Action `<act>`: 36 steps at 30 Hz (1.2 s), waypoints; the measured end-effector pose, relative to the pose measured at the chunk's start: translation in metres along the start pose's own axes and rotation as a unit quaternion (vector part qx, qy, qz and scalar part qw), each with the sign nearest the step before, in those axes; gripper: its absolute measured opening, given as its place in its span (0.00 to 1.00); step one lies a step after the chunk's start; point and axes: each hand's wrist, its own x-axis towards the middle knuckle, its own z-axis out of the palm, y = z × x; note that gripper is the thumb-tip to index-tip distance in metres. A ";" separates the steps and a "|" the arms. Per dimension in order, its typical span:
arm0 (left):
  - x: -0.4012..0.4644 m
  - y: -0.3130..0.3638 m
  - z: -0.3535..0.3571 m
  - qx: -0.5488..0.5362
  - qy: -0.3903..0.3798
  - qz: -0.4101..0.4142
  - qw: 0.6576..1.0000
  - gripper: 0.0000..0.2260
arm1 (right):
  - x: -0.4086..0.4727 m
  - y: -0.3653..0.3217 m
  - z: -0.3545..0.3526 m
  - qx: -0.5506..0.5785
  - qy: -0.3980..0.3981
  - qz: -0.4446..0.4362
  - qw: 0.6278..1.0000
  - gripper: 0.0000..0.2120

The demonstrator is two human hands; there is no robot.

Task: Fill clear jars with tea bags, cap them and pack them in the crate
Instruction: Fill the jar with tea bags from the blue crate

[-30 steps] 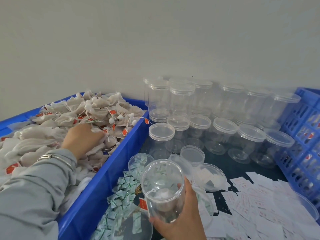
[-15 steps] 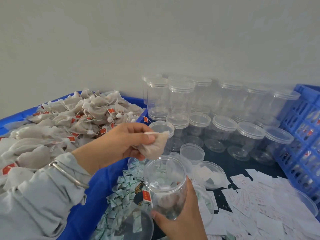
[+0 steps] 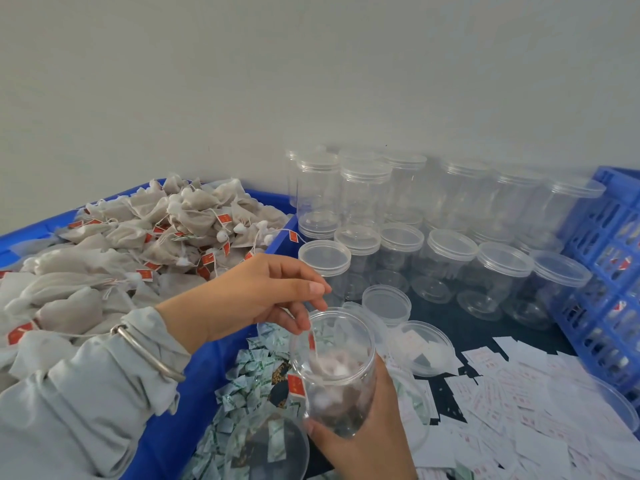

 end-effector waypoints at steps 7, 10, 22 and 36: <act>0.002 -0.002 -0.002 0.006 -0.004 0.004 1.000 0.10 | 0.004 0.012 -0.006 -0.033 -0.071 -0.006 0.997 0.50; 0.003 0.000 -0.011 0.017 0.026 0.003 1.000 0.10 | 0.007 0.013 -0.007 -0.027 -0.085 -0.006 0.996 0.51; 0.005 -0.064 -0.119 0.567 0.290 -0.229 0.736 0.17 | 0.003 0.008 -0.009 -0.032 -0.054 -0.018 0.998 0.46; 0.010 -0.064 -0.106 0.682 0.174 -0.382 0.599 0.13 | 0.010 0.008 -0.013 -0.022 0.062 -0.017 0.998 0.46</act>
